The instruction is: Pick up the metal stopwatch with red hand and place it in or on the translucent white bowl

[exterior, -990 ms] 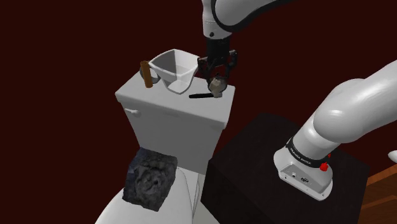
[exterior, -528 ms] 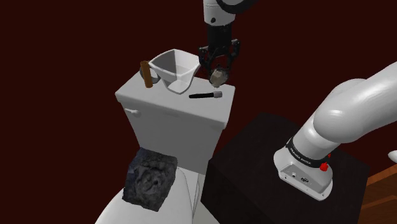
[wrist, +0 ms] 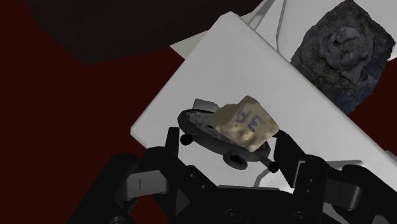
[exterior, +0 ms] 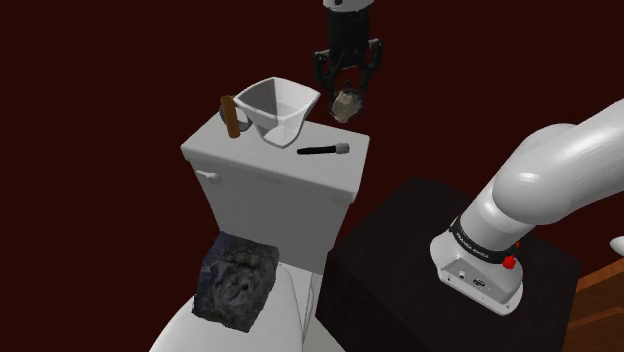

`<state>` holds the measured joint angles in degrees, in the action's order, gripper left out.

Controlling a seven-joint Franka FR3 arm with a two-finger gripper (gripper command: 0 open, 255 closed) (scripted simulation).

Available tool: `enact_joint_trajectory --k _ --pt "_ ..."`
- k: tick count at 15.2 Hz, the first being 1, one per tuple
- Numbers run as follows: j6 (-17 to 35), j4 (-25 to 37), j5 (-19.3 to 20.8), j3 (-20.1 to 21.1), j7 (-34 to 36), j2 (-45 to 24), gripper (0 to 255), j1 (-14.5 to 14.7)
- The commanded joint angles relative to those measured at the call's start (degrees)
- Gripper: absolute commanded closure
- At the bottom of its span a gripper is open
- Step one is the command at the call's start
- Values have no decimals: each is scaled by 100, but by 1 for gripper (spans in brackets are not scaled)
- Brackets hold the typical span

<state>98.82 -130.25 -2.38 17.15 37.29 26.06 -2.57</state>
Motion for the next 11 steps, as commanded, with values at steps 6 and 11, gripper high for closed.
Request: enact_joint_trajectory --k 6,11 --pt "-536 525 23 -40 -31 11 255 -18" --pt "-915 938 45 -63 -48 -23 255 -34"
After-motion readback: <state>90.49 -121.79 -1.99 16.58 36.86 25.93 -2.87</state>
